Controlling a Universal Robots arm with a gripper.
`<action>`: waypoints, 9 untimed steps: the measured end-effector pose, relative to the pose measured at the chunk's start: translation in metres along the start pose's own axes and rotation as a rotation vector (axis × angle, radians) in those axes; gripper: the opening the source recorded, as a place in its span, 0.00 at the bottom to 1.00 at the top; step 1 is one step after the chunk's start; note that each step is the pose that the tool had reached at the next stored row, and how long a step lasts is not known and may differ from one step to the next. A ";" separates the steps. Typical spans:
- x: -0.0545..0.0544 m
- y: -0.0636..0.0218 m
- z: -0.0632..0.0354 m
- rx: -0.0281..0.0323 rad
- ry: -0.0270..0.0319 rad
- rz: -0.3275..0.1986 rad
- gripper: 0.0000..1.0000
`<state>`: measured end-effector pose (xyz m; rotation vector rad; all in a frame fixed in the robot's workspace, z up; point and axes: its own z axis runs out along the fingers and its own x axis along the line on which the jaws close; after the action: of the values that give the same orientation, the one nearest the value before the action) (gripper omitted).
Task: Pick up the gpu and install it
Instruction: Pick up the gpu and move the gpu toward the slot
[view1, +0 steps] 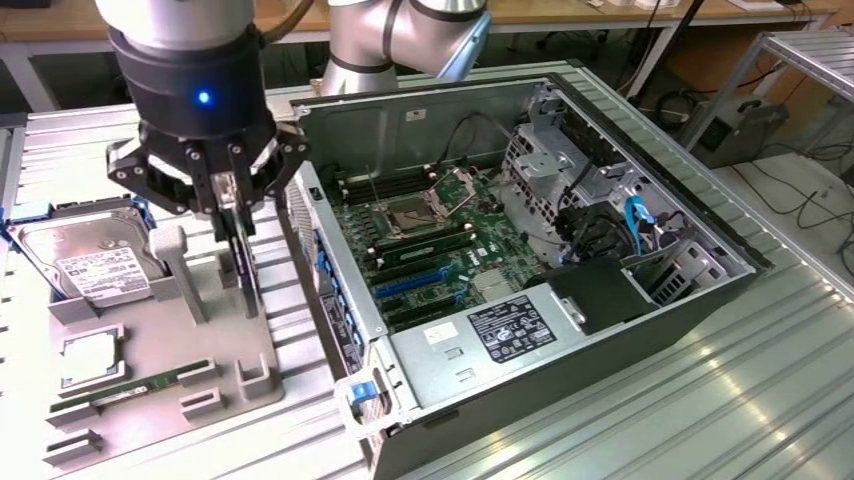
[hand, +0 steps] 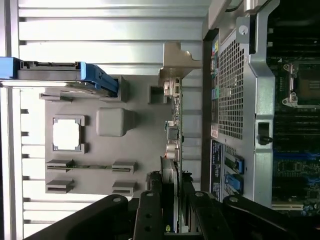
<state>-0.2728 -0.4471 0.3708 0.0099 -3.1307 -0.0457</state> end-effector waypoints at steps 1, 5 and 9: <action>-0.001 -0.0006 -0.0052 -0.0001 0.0000 0.000 0.26; -0.014 -0.0067 -0.0384 -0.0014 0.0000 0.000 0.26; -0.029 -0.0120 -0.0565 -0.0068 0.0000 0.000 0.26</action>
<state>-0.2433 -0.4606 0.4266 0.0101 -3.1304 -0.0564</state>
